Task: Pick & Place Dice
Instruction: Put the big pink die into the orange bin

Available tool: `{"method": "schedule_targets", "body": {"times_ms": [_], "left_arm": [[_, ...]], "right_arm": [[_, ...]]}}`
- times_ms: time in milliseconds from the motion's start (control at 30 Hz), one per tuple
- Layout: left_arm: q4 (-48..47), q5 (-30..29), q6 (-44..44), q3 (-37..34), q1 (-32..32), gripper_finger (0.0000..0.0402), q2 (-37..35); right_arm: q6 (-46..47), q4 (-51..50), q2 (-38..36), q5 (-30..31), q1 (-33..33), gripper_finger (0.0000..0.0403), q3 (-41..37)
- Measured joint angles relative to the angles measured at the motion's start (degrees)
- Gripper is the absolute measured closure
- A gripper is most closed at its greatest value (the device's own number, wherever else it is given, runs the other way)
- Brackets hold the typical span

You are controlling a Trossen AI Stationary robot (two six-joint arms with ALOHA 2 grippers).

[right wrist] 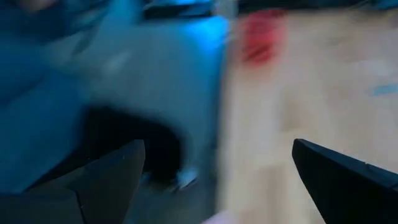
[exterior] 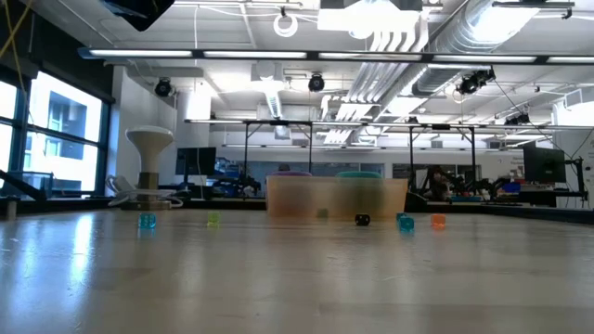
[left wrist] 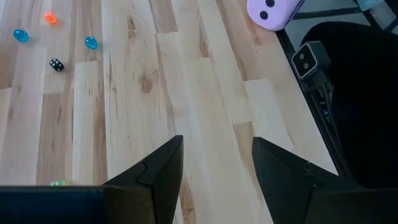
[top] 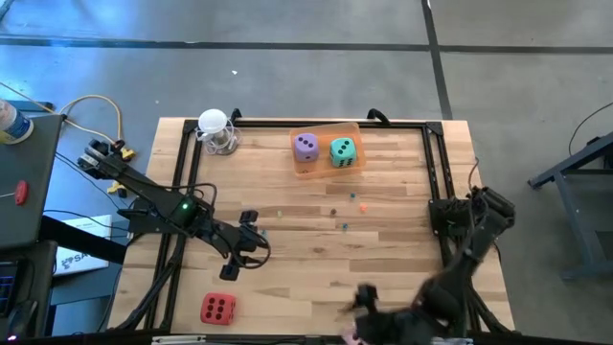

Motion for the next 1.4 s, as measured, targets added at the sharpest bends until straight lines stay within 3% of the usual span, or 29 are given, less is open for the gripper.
{"method": "schedule_targets", "body": {"times_ms": [100, 233, 300, 433, 700, 1100, 1400], "left_arm": [[-0.20, -0.01, 0.01, 0.00, 0.00, 0.0218, 0.18], [-0.04, -0.03, 0.01, 0.00, -0.02, 0.0218, 0.19], [-0.02, -0.05, 0.01, 0.00, -0.02, 0.0218, 0.20], [0.02, -0.19, -0.03, 0.00, 0.00, 0.0218, 0.20], [0.02, -0.19, 0.19, 0.00, 0.00, 0.0218, 0.20], [-0.05, -0.14, 0.16, 0.00, -0.02, 0.0218, 0.20], [-0.08, -0.14, 0.12, -0.02, -0.02, 0.0218, 0.20]], "right_arm": [[2.03, 5.91, 1.37, -8.21, 1.94, 0.0003, 0.00], [-0.70, 18.89, 3.26, -11.55, 5.03, 0.0003, 0.01], [-0.17, 19.66, 4.23, -11.16, 6.11, 0.0003, 0.13], [9.08, 17.21, 8.06, -9.81, 6.95, 0.0003, -0.11], [22.99, 30.23, 16.25, -18.98, 7.39, 0.0003, -0.04], [34.55, 18.85, 18.68, -18.01, 6.44, 0.0003, -0.02], [35.43, 7.40, 18.71, -17.81, 5.02, 0.0003, -0.02]]}}
